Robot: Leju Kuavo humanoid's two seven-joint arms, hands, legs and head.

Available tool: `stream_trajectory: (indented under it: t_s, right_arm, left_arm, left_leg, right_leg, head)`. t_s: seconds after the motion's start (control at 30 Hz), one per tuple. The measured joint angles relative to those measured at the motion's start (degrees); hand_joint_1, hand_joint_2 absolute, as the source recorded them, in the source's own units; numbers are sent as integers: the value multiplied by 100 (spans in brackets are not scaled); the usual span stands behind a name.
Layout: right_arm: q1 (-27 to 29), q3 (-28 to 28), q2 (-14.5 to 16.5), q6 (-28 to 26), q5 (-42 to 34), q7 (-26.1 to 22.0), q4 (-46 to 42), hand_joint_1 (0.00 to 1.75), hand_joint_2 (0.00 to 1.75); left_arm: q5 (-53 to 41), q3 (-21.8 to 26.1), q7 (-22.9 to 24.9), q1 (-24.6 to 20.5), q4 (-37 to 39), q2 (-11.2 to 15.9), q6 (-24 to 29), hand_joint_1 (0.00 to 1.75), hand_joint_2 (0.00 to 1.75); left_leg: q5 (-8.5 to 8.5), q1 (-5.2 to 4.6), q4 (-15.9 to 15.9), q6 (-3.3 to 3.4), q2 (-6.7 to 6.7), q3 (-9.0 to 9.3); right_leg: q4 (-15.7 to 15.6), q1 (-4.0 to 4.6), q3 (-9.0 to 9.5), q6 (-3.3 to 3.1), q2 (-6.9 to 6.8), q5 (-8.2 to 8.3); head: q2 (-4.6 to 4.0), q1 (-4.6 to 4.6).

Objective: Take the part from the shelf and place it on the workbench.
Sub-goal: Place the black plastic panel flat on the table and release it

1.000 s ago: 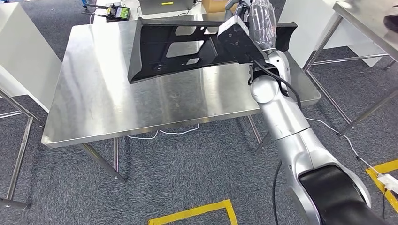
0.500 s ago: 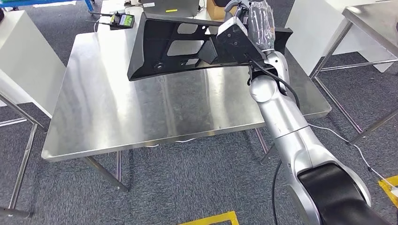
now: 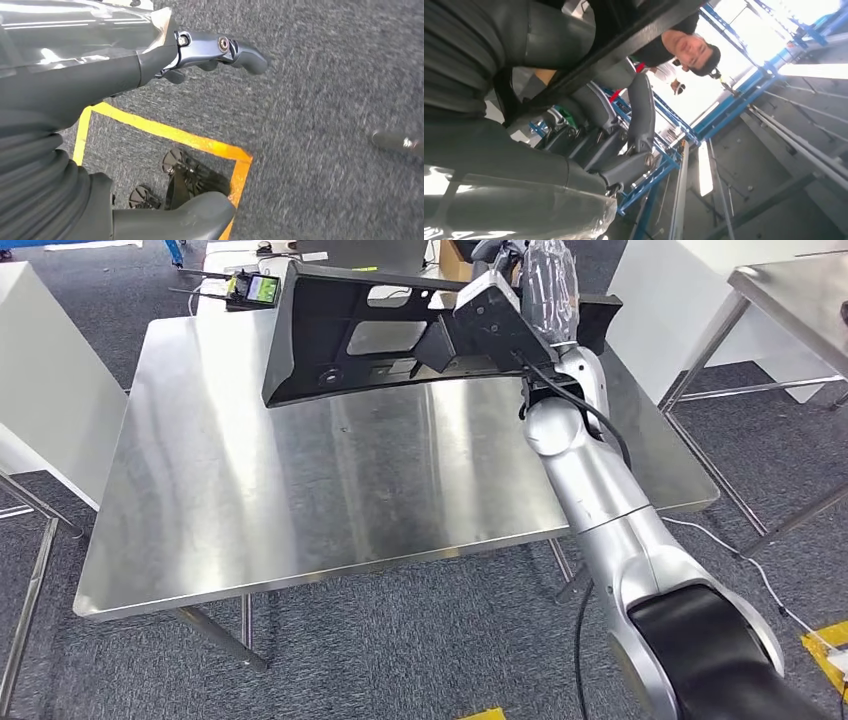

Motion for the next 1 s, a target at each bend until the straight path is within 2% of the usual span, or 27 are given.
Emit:
stream_trajectory:
  t_s: [0.2, 0.37, 0.53, 0.73, 1.0]
  right_arm:
    - [-101, 5, 59, 0, 10, -48, 178, 175, 175]
    - [-248, 49, 115, -26, 104, -21, 439, 175, 175]
    - [-526, 57, 110, -263, 307, -3, 989, 175, 175]
    - [-711, 16, 71, -448, 470, -13, 1566, 175, 175]
    - [-892, -17, -191, -1135, 1361, 544, 2578, 175, 175]
  left_arm:
    - [8, 13, -58, -4, 2, -15, 53, 0, 175]
    - [7, 16, -117, 1, 2, -17, 32, 0, 175]
    - [-19, 19, -214, 3, 2, -17, 26, 0, 175]
    - [-64, 19, -289, 4, 2, -17, 35, 0, 175]
    - [-160, 19, -381, 2, 2, -15, -149, 0, 175]
  left_leg:
    - [-6, -24, -17, 24, -116, -24]
    - [-25, -38, -20, 60, -141, -20]
    - [-41, -70, -20, 95, -137, 28]
    - [-34, -65, -20, 100, -123, 48]
    - [-30, -51, -21, 100, -127, 59]
  right_leg:
    - [-109, -6, 68, -22, -12, -6]
    - [-172, -6, 90, -28, -27, -16]
    - [-179, -6, 63, 22, -29, -38]
    - [-162, -6, 81, 63, -28, -13]
    - [-144, 8, 112, 78, -30, -23]
  head:
    - [0, 39]
    - [0, 38]
    - [-1, 36]
    - [-1, 36]
    - [0, 33]
